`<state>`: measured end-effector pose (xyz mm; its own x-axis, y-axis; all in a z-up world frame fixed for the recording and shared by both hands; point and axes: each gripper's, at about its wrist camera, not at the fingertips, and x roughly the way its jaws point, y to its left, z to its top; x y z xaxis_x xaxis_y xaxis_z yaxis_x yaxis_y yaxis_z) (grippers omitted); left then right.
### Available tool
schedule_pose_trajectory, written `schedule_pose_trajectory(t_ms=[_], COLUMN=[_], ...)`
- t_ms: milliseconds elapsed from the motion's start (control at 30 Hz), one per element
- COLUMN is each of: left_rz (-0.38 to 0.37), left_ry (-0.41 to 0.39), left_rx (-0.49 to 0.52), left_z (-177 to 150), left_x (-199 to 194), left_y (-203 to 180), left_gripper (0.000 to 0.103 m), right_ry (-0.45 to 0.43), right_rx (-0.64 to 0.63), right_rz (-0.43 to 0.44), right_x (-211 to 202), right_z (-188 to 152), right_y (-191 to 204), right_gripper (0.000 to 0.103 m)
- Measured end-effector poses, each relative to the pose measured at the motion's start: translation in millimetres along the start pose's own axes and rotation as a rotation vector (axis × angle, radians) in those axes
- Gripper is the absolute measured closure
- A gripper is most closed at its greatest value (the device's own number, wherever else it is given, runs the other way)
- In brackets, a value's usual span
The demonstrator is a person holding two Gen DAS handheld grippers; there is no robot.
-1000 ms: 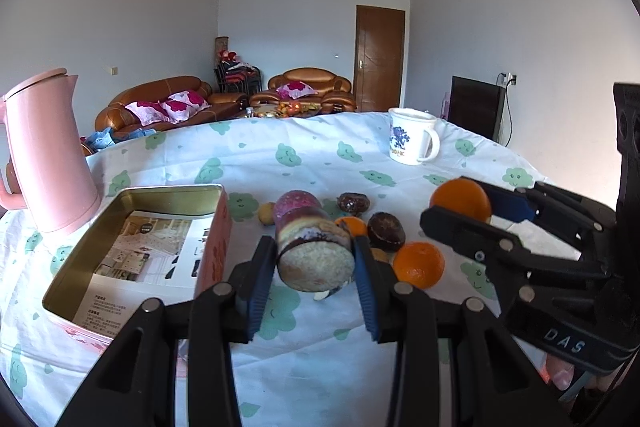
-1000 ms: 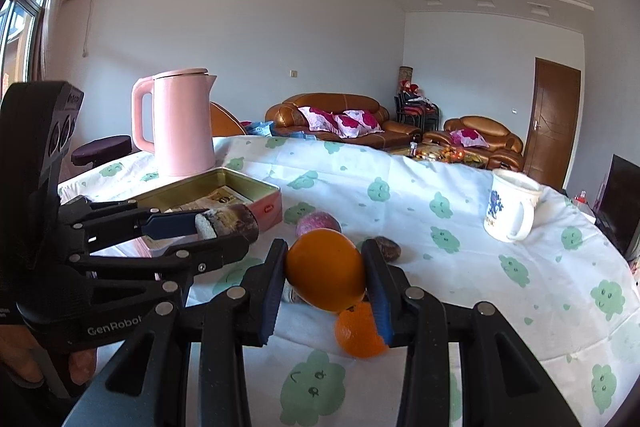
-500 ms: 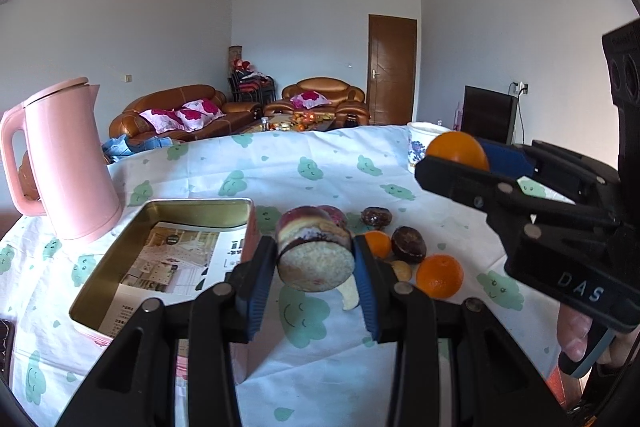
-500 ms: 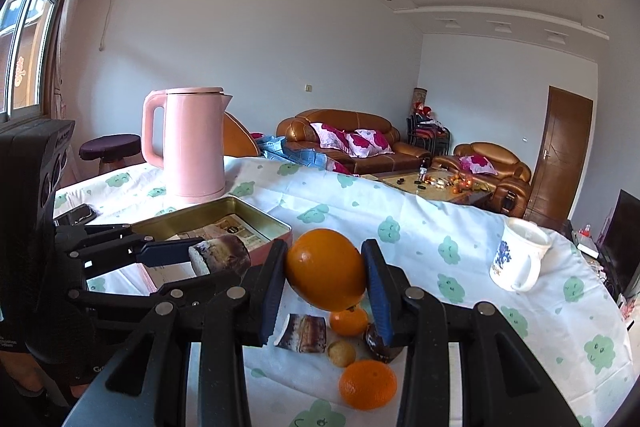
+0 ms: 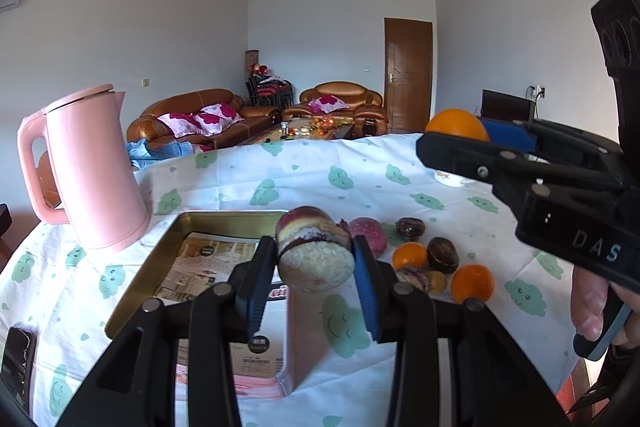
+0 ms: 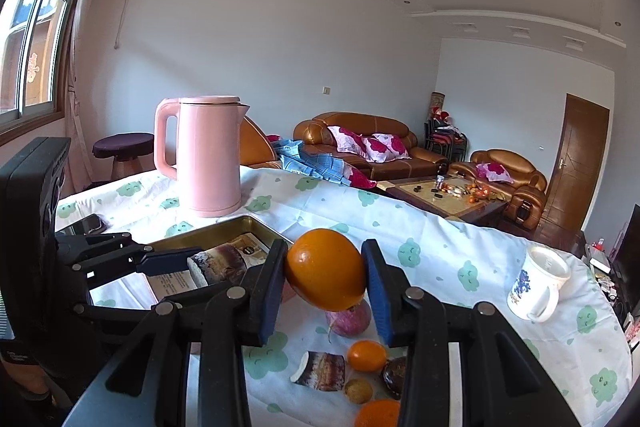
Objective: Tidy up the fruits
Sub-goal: 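Lift the pastry roll with the left tool while the right tool carries the orange toward the tin, then lower the pastry roll into the tin with the left tool while the right tool releases the orange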
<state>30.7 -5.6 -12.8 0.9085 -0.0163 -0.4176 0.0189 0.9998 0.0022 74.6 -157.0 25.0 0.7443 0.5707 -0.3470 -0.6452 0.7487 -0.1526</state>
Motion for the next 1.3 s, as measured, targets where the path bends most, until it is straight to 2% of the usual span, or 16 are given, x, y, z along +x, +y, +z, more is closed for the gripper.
schedule_pose_trajectory(t_ms=[333,667,1300], left_rz=[0.048,0.078,0.143], left_ry=[-0.004,0.038,0.146], left_rx=[-0.019,-0.032,0.005], left_z=[6,8,-1], left_x=[4,23,59], left_y=[30,58,82], left_gripper=[0.063,0.063,0.063], right_ry=[0.002,0.042,0.152], right_rx=[-0.017,-0.021,0.009], right_rz=[0.036,0.069,0.127], right_x=[20,53,118], right_z=[20,24,6], right_y=[6,13,29], right_gripper=[0.063,0.063,0.063])
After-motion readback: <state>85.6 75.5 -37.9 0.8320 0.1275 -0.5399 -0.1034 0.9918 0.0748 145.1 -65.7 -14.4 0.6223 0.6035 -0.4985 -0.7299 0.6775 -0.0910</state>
